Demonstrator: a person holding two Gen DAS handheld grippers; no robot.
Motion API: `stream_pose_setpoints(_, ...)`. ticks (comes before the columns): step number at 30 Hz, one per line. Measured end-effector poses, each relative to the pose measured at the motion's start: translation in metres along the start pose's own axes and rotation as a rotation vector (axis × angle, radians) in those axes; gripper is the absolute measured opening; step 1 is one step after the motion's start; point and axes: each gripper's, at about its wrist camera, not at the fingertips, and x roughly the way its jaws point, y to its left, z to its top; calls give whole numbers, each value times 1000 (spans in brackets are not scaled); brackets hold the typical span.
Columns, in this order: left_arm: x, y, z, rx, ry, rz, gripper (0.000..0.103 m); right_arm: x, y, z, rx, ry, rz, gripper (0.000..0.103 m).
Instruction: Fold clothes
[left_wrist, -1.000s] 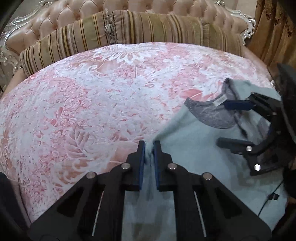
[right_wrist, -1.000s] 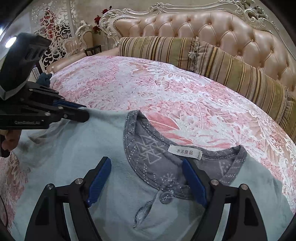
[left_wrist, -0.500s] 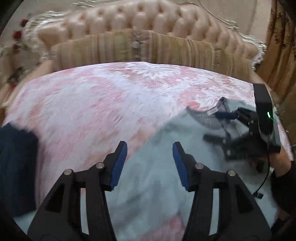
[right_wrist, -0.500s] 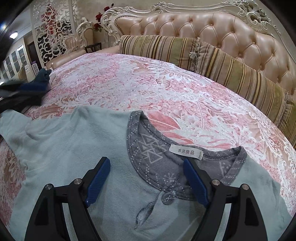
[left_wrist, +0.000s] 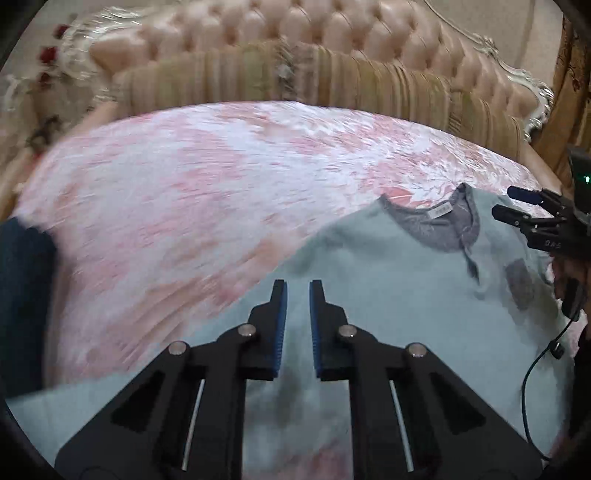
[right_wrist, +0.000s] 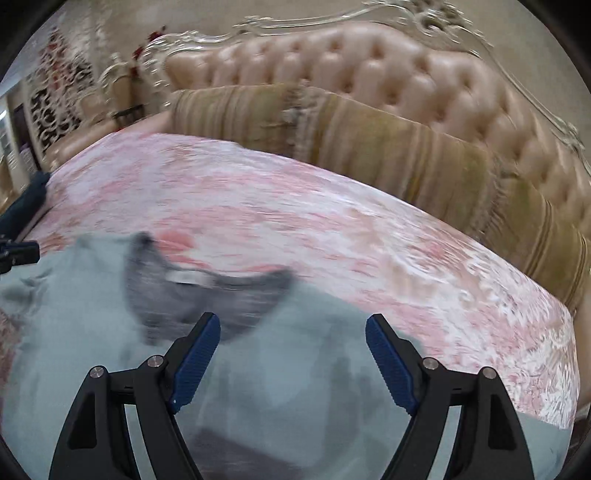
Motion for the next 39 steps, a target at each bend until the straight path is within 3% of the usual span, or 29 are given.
stream_pose_setpoints(4,37,-7,16,48,72,70,14,17,-15,-3,-9,26,-38,81)
stream_pose_setpoints(9,41,-6,20,50,81,64,18,28,-23,-3,-14,35,-51,82)
stream_pose_setpoints(11,33,-2,18,11,72,52,18,28,-24,-2,-6,32,-52,82)
stream_pose_setpoints(15,-6,-6,-4,-3,12,27,18,-17,-46,-16,58,-51,-40,82)
stream_pose_setpoints(17,-10,-13,-14,26,28,9,18,-31,-54,-28,45,-28,-42,82)
stream_pose_setpoints(20,7,-17,-30,31,99,54,18,-31,-56,-48,-5,42,-69,82)
stream_pose_setpoints(24,-4,-14,-35,-29,77,53,18,-36,-69,-65,6,73,-98,82)
stream_pose_setpoints(28,-51,-9,-44,-65,-18,51,18,-50,-83,-77,58,55,-106,82)
stream_pose_setpoints(33,-58,-2,-58,-130,-52,67,18,-67,-61,-90,-12,27,-63,83)
stream_pose_setpoints(36,-38,-19,-67,-65,-12,91,18,-57,-48,-104,-60,79,-65,83)
stream_pose_setpoints(39,-30,-24,-75,-49,12,106,19,-58,-47,-114,-50,68,-59,83)
